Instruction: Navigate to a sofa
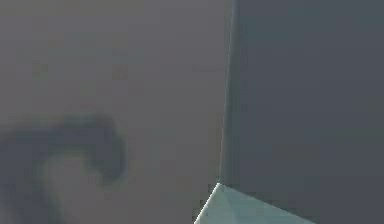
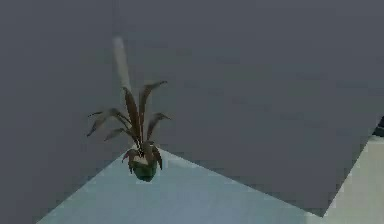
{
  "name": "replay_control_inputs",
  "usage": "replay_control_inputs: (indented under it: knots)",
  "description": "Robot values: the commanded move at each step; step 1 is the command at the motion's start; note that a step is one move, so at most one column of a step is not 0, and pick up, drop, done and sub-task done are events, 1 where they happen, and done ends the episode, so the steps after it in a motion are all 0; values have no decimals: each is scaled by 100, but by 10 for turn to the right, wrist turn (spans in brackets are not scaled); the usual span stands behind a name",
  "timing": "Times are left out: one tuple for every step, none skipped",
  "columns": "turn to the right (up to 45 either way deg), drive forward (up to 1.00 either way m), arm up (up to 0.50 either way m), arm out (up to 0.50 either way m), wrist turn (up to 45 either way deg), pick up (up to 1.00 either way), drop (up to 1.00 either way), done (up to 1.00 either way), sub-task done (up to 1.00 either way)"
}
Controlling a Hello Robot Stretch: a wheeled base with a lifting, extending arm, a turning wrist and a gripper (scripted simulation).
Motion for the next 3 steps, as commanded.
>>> replay_control_inputs:
  knots:
    - [450, 0, 0, 0, 0, 0, 0, 0, 0]
    - [450, 0, 0, 0, 0, 0, 0, 0, 0]
    - [270, 0, 0, 0, 0, 0, 0, 0, 0]
